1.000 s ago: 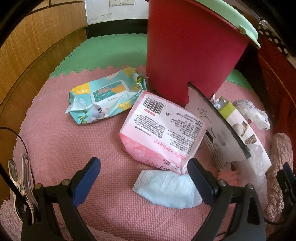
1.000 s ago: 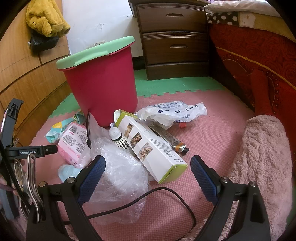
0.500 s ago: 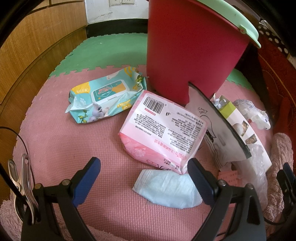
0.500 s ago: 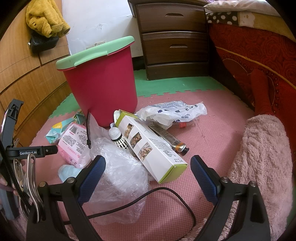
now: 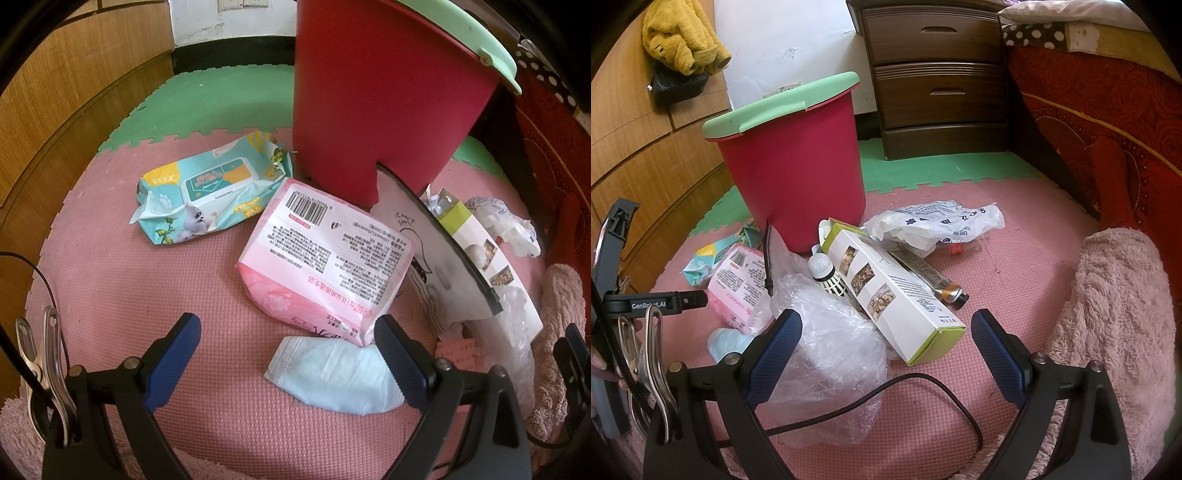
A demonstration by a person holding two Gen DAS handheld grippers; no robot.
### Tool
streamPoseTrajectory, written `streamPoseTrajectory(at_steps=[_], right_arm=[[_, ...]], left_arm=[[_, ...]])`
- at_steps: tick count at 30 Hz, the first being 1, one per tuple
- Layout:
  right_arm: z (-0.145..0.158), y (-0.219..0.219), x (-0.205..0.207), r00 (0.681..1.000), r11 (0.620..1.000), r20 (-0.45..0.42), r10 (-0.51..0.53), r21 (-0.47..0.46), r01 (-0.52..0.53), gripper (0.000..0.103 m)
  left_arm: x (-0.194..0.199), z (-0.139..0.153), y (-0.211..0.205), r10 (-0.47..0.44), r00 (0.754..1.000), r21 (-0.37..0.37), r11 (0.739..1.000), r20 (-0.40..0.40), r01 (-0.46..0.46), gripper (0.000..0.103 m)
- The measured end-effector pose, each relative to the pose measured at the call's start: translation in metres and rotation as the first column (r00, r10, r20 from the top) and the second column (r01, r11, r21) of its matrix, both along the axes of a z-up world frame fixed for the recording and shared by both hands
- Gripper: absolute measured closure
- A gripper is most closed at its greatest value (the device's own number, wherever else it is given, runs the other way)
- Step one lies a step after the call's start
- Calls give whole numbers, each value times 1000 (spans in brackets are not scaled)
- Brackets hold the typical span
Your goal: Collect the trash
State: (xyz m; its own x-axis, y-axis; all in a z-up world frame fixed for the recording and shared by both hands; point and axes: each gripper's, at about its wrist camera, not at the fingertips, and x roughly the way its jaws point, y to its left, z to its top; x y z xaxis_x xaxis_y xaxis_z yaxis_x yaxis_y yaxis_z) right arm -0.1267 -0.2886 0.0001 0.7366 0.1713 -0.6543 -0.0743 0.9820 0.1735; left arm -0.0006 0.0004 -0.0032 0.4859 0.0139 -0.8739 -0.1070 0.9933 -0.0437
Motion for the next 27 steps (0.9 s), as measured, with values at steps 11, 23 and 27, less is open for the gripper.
streamPoseTrajectory(at_steps=[11, 23, 27], right_arm=[[0, 0, 0, 1000, 1000, 0, -1, 1, 1, 8], [1, 3, -2, 1000, 1000, 7, 3, -1, -3, 8], [3, 3, -3, 1000, 1000, 13, 4, 4, -5, 8]], left_arm=[[0, 0, 0, 0, 1000, 0, 1000, -2, 0, 6], [-4, -6, -1, -3, 1000, 1, 1000, 1, 3, 6], [-9, -9, -1, -6, 1000, 0, 1000, 4, 6, 6]])
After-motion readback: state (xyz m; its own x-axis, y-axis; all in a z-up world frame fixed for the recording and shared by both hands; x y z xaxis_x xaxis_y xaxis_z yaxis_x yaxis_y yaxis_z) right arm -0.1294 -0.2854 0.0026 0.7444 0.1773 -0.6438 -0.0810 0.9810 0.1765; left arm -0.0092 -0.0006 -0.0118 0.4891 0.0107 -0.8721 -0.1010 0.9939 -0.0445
